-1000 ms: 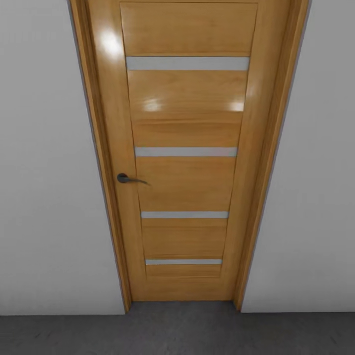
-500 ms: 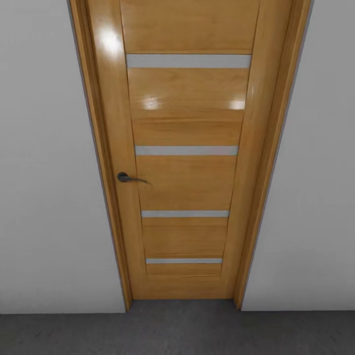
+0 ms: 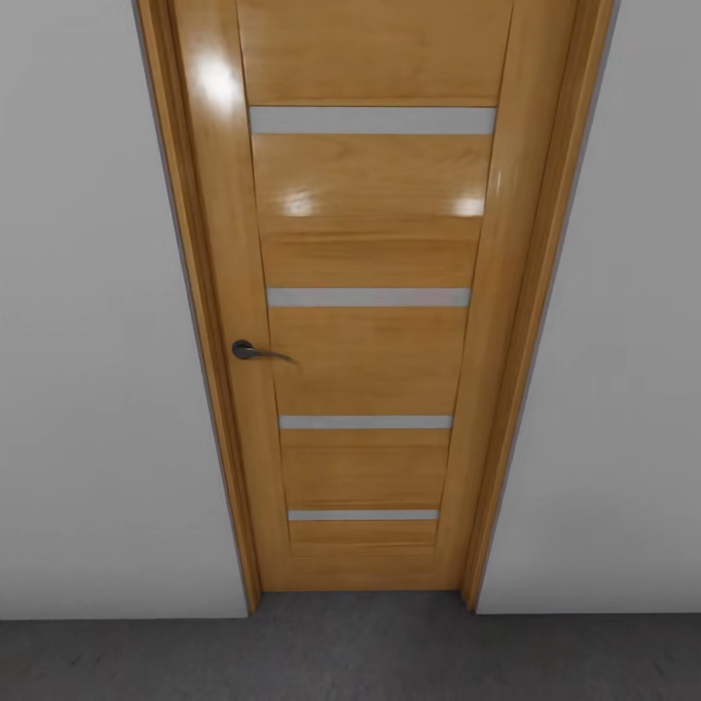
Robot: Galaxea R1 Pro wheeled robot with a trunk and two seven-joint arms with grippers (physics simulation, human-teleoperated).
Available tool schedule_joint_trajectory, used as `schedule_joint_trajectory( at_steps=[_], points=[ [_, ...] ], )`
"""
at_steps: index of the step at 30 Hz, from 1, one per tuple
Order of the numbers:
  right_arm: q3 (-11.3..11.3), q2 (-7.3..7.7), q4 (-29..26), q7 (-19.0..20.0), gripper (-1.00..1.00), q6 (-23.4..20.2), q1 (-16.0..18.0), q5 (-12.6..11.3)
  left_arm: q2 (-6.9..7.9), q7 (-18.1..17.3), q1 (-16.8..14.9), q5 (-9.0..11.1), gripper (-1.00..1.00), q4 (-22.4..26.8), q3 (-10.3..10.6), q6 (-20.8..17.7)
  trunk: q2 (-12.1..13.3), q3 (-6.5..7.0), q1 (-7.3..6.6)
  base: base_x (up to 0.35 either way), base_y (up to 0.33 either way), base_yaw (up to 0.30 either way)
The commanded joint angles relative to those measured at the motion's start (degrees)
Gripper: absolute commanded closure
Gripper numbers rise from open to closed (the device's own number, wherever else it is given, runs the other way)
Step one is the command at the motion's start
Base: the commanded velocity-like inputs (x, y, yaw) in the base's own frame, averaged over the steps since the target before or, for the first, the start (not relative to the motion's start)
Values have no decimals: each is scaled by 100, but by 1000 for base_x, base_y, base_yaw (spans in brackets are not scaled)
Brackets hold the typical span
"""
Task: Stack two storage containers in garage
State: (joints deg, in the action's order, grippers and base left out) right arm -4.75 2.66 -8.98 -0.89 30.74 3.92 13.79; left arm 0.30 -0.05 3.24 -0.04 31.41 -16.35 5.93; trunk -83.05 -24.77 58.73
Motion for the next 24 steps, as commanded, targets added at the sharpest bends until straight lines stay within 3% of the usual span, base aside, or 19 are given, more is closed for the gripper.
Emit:
schedule_joint_trajectory(
  at_steps=[1, 9, 12, 15, 16, 18, 19, 22, 24],
  points=[
    [-48, -4, 7, -9, -100, 20, 4, 53, -25, 0, 1, -15, -100, -4, 16, 2, -3, -5, 0, 0, 0, 0],
    [-50, -47, 105, -3, -100, 10, 4, 33, -1, 14, 1, 22, -100, 39, 29, -17, -3, -5, 0, 0, 0, 0],
    [-5, -90, 340, -6, -100, 12, 4, 150, -69, 4, -69, 18, -100, 346, 43, -97, -3, -5, 0, 0, 0, 0],
    [66, -102, 431, -2, -100, 43, 4, 283, -102, -2, -202, 21, -100, 771, 50, -415, -3, -5, 0, 0, 0, 0],
    [85, -105, 545, -1, -100, 84, 4, 327, -110, 4, -299, 21, -100, 1048, 51, -760, -3, -5, 0, 0, 0, 0],
    [98, -101, 817, 0, -100, 355, 4, 365, -118, -5, -415, 26, -100, 1412, 52, -1172, -3, -5, 0, 0, 0, 0],
    [99, -101, 895, 0, -100, 488, 4, 368, -120, -7, -441, 27, -100, 1498, 53, -1244, -3, -5, 0, 0, 0, 0],
    [104, -93, 1227, 1, -100, 1455, -41, 351, -154, -12, -637, 36, -100, 1878, 55, -1473, -3, -5, 0, 0, 0, 0],
    [105, -91, 1301, 5, -100, 1756, -159, 350, -256, -20, -863, 29, -100, 1967, 59, -1549, -3, -5, 0, 0, 0, 0]
  ],
)
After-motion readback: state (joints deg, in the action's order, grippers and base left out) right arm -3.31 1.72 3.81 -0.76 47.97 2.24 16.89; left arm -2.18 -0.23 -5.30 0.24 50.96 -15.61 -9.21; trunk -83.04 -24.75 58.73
